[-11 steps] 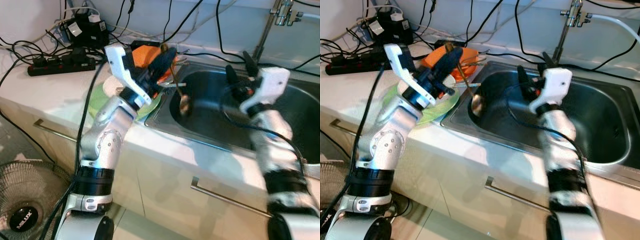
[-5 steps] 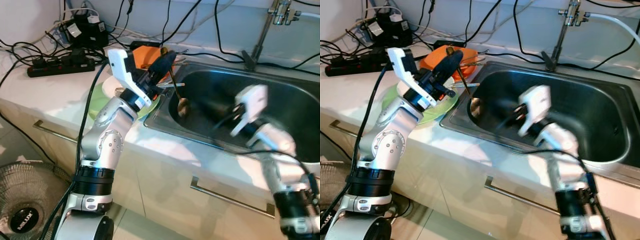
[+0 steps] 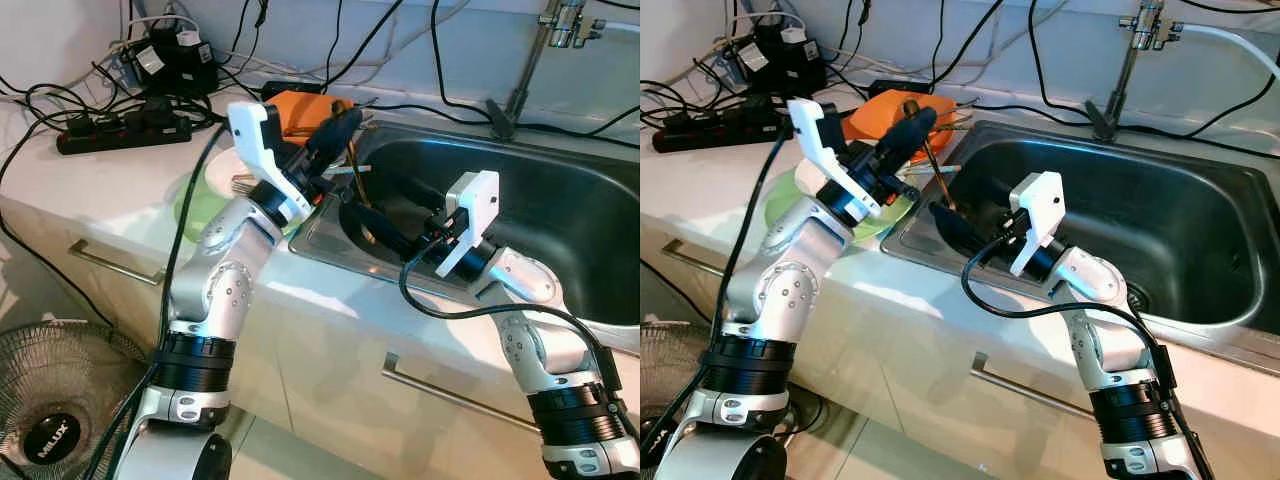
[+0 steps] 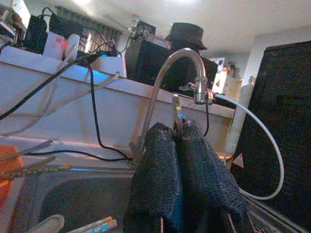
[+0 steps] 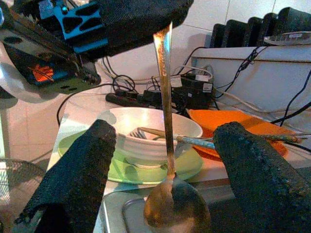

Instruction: Kitchen organization

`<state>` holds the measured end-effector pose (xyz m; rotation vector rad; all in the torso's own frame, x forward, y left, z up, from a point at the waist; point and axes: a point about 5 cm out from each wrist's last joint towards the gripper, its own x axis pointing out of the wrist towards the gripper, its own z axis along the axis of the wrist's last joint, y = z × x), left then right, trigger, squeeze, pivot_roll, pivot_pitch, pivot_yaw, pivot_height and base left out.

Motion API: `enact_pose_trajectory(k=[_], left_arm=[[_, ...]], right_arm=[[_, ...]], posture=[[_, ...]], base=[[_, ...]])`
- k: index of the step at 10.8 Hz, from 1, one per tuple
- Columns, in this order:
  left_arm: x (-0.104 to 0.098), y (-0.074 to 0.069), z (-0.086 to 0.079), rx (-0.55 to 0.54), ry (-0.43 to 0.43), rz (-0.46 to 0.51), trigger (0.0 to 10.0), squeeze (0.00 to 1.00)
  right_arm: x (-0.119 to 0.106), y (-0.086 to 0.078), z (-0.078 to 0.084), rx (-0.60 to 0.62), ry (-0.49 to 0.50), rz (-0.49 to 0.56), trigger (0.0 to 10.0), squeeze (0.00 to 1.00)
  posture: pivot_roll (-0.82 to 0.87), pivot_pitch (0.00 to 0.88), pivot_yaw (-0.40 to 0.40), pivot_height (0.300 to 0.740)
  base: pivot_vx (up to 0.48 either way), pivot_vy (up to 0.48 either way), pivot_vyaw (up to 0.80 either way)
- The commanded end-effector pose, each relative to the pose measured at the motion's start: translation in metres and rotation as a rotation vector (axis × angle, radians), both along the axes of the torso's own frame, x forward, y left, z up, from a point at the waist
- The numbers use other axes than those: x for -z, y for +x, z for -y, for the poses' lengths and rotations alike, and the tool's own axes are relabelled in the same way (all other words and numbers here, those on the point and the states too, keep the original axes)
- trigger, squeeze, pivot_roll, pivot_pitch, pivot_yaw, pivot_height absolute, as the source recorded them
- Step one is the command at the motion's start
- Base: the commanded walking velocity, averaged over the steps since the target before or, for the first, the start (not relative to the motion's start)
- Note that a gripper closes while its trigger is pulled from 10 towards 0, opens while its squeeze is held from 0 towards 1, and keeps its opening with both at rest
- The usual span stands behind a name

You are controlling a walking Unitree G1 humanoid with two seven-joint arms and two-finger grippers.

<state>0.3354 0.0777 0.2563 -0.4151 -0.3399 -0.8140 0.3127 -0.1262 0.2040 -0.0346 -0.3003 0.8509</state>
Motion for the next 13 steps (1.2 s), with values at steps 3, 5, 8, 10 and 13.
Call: enact_pose_trajectory(k=[3,5,8,10,13], left_arm=[[-0.001,-0.001,0.007,0.026,0.008,0.009,10.0,0.0],[-0.002,-0.002,0.009,0.032,0.006,0.01,10.0,0.0],[-0.002,-0.002,0.009,0.035,0.003,0.009,10.0,0.0],[-0.001,-0.002,0.008,0.033,0.002,0.009,10.0,0.0],[0.0,-0.003,0.008,0.036,0.003,0.005,10.0,0.0]], right_arm=[[-0.001,0.0,-0.013,-0.029,0.012,-0.013,10.0,0.0],[0.007,0.002,-0.018,-0.03,0.005,-0.039,10.0,0.0],[0.013,0.005,-0.021,0.003,-0.016,-0.046,10.0,0.0],[0.012,0.01,-0.023,0.039,-0.002,-0.039,9.1,0.0],[0.009,0.013,-0.024,0.061,0.015,-0.024,2.0,0.0]], posture=[[0.13,0.028,0.079,0.74],[0.13,0.029,0.077,0.74],[0.13,0.028,0.077,0.74],[0.13,0.028,0.075,0.74],[0.13,0.026,0.074,0.74]], base=[[0.0,0.0,0.0],[0.0,0.0,0.0],[0.0,0.0,0.0],[0.0,0.0,0.0],[0.0,0.0,0.0]])
